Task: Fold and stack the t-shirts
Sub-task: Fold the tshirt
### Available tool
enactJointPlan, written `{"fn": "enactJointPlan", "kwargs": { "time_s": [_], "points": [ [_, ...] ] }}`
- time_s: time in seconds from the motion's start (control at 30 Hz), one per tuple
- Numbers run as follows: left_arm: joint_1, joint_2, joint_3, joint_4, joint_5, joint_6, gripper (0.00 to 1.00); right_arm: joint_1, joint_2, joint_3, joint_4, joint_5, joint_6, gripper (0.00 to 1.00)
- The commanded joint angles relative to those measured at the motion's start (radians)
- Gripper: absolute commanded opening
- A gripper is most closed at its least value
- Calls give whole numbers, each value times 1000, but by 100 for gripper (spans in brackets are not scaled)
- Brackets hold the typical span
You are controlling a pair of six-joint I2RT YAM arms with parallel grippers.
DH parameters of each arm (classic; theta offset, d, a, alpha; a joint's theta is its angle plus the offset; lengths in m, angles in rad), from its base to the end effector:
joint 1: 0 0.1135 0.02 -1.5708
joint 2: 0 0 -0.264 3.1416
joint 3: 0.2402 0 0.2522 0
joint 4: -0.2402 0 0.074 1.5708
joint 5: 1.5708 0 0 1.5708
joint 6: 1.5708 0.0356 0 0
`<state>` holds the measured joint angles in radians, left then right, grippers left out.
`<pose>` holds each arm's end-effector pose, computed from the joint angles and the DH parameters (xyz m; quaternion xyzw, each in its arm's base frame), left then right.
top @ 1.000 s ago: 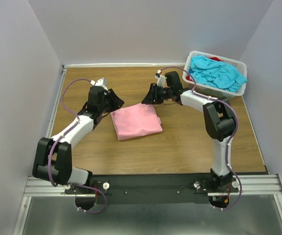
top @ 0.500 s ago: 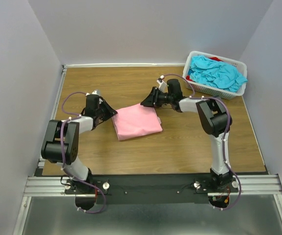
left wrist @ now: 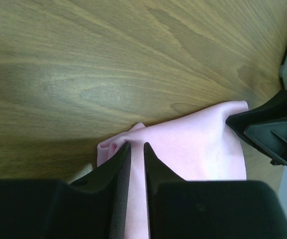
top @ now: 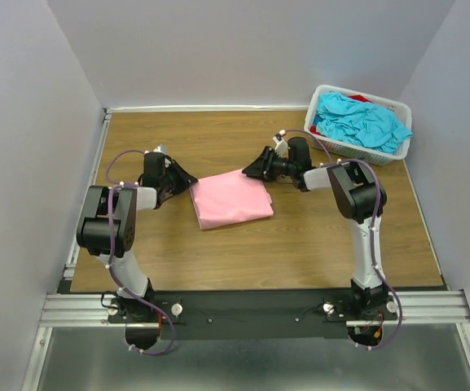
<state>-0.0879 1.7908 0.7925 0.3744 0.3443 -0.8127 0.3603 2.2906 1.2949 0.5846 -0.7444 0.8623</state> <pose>0.3456 -0.0425 0.1349 -0.2378 0.8476 -0.3328 0.3381 0.4308 0.1881 0.0991 0.0005 0.8043 0.5421 0.2434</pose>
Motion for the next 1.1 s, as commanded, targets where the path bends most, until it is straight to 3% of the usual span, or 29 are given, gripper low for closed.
{"fn": "enactJointPlan", "kwargs": {
  "time_s": [0.0,0.13,0.27,0.53,0.77,1.07],
  "points": [
    [8,-109,19,-23,-13,38,28,-3,-135,-80,17,45,-9,48],
    [1,-241,11,-106,5,58,36,-1,-242,-153,56,-7,38,48],
    [-45,-417,-48,-195,44,52,37,8,-336,-313,141,-72,122,50],
    [-199,-557,-281,-230,105,-26,37,26,-416,-554,182,-96,124,51],
    [-182,-536,-400,-267,78,-65,29,0,-323,-626,188,-66,101,51],
    [-102,-623,-408,-373,16,-19,23,-4,-408,-602,164,-116,115,52]
  ]
}}
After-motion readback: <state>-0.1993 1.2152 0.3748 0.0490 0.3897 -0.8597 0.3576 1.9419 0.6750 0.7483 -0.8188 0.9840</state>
